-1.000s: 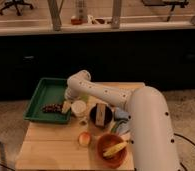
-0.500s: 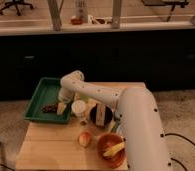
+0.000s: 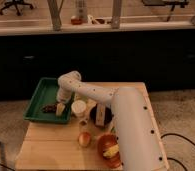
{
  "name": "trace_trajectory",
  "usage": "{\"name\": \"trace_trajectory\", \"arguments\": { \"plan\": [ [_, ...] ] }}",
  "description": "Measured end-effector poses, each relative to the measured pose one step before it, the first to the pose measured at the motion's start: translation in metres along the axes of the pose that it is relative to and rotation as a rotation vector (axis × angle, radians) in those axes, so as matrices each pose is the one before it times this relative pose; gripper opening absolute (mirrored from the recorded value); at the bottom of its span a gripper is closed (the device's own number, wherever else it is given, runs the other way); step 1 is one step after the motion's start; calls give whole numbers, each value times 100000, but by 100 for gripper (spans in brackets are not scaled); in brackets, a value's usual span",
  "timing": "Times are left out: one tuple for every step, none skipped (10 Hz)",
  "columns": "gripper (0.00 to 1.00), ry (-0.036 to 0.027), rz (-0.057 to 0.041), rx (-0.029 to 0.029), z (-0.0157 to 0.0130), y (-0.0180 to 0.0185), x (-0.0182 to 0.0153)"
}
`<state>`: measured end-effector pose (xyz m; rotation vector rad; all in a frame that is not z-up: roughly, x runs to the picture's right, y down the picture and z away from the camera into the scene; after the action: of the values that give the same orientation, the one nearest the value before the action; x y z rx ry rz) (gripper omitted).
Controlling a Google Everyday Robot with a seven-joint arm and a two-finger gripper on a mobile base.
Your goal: Place grapes in table surface
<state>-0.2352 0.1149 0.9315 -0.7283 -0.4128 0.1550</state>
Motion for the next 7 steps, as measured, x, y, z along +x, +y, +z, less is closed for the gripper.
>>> {"name": "trace_trajectory", "arguments": {
  "plan": [
    [51,-396,632,-1389,388,-122,91],
    [39,-61,140,-883,234,-51,-46],
    [28,466,-384,-271,-100,173,26],
    [19,134,14,210,-320,-104,17],
    [8,299,-183,-174,-137,95,40],
    [2,298,-258,-191,-84,137,48],
    [0,21,64,-78,-120,21,43]
  ]
}}
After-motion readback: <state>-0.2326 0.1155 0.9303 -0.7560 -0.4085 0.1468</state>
